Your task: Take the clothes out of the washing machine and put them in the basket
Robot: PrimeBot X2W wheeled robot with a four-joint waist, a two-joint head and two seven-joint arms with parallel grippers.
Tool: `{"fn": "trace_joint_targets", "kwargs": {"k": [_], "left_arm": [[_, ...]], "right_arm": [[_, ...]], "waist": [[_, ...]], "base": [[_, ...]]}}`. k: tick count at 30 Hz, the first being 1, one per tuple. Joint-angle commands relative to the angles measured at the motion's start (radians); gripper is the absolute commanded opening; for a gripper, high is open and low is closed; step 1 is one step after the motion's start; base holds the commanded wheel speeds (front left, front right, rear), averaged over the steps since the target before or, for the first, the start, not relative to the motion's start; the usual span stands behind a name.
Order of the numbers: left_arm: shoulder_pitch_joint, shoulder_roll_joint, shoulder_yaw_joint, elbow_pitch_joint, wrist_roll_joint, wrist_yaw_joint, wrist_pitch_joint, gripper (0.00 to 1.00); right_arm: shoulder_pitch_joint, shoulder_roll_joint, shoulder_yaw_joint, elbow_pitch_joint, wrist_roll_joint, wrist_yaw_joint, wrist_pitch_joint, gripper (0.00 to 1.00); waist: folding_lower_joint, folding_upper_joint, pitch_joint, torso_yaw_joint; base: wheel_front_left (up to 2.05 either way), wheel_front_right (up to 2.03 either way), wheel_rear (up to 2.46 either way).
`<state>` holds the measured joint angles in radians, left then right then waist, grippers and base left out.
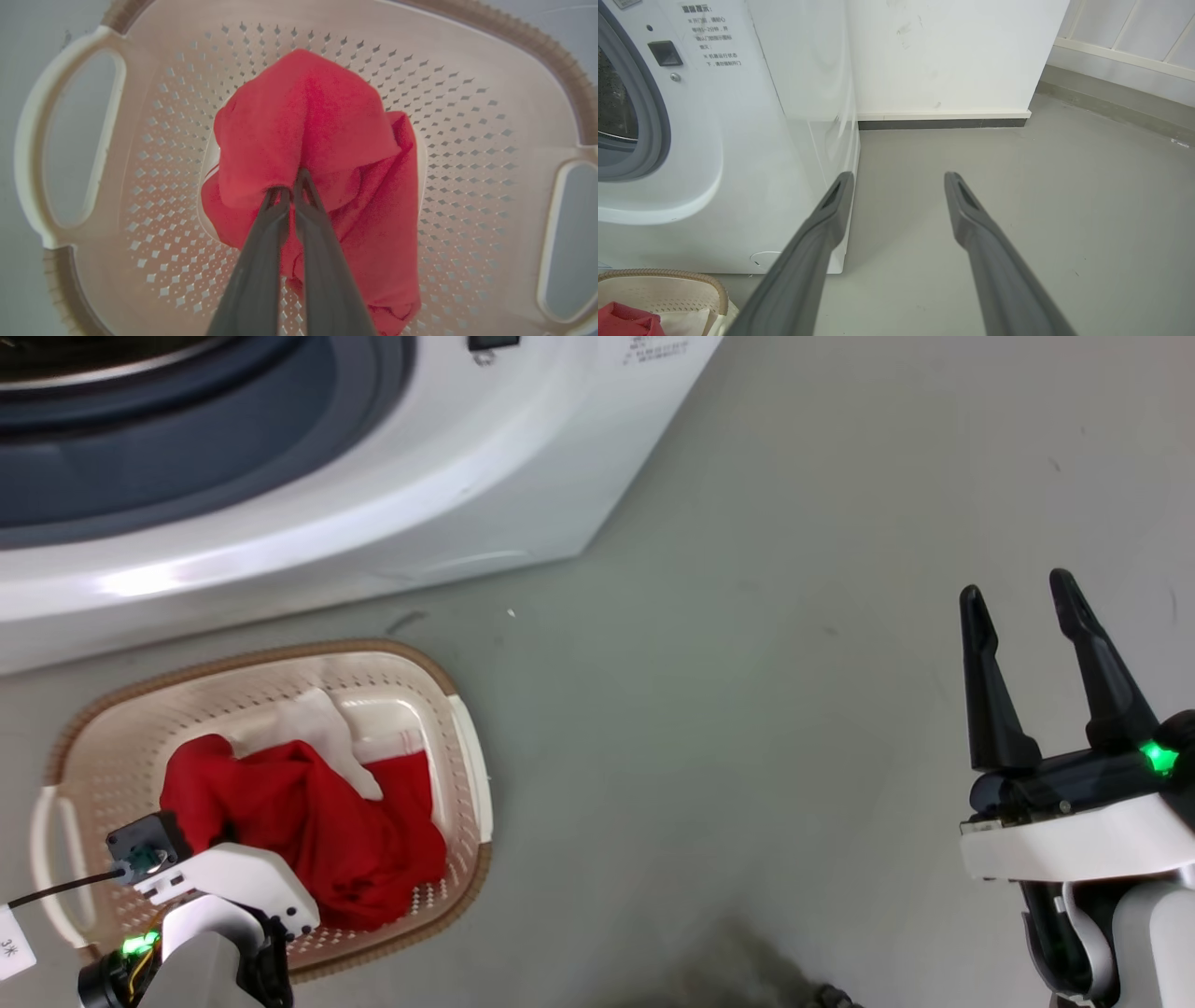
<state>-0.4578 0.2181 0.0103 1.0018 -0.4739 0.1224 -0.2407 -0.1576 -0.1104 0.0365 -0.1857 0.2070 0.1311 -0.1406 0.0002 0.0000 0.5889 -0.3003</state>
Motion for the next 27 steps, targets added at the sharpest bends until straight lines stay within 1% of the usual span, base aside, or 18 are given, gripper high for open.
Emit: {"fn": "trace_joint_targets", "kwargs": {"k": [1, 6, 13, 14, 15, 16, 17, 21, 27], "left_arm": [[-0.019, 0.007, 0.009, 0.031, -0.009, -0.004, -0.003, 0.00], [-0.071, 0.011, 0.020, 0.137, -0.033, -0.013, 0.017, 0.00], [-0.132, 0.003, 0.016, 0.224, -0.049, -0.029, 0.035, 0.00], [-0.136, 0.002, 0.016, 0.231, -0.048, -0.031, 0.036, 0.15], [-0.139, 0.000, 0.017, 0.238, -0.052, -0.031, 0.035, 0.49], [-0.138, -0.003, 0.017, 0.244, -0.056, -0.033, 0.035, 0.98], [-0.136, -0.005, 0.017, 0.250, -0.057, -0.034, 0.036, 1.00], [-0.107, -0.018, 0.023, 0.266, -0.073, -0.047, 0.031, 1.00], [-0.041, -0.039, 0.034, 0.276, -0.095, -0.085, 0.012, 1.00]], "right_arm": [[-0.018, -0.007, 0.000, 0.006, 0.007, -0.001, -0.009, 1.00], [-0.036, -0.014, 0.001, 0.014, 0.015, -0.001, -0.022, 1.00], [-0.046, -0.025, -0.001, 0.025, 0.016, -0.001, -0.033, 1.00], [-0.046, -0.026, -0.002, 0.028, 0.015, -0.001, -0.034, 1.00], [-0.046, -0.025, -0.002, 0.031, 0.013, -0.001, -0.034, 1.00], [-0.046, -0.024, -0.001, 0.035, 0.010, -0.001, -0.034, 1.00], [-0.046, -0.023, 0.001, 0.037, 0.008, -0.001, -0.035, 1.00], [-0.044, -0.015, 0.008, 0.054, 0.001, -0.001, -0.034, 1.00], [-0.019, -0.003, 0.027, 0.084, -0.020, -0.001, -0.020, 1.00]], "waist": [[-0.0002, 0.0000, 0.053, -0.031], [-0.0002, 0.0000, 0.105, -0.034], [-0.0002, 0.0000, 0.137, -0.028], [-0.0002, 0.0000, 0.136, -0.026], [-0.0002, 0.0000, 0.132, -0.025], [-0.0002, 0.0000, 0.123, -0.024], [-0.0002, 0.0000, 0.114, -0.022], [-0.0002, 0.0000, 0.045, -0.010], [-0.0002, 0.0000, -0.116, 0.019]], "base": [[0.00, 0.00, 0.00], [0.00, 0.00, 0.00], [0.00, 0.00, 0.00], [0.00, 0.00, 0.00], [0.00, 0.00, 0.00], [0.00, 0.00, 0.00], [0.00, 0.00, 0.00], [0.00, 0.00, 0.00], [0.00, 0.00, 0.00]]}}
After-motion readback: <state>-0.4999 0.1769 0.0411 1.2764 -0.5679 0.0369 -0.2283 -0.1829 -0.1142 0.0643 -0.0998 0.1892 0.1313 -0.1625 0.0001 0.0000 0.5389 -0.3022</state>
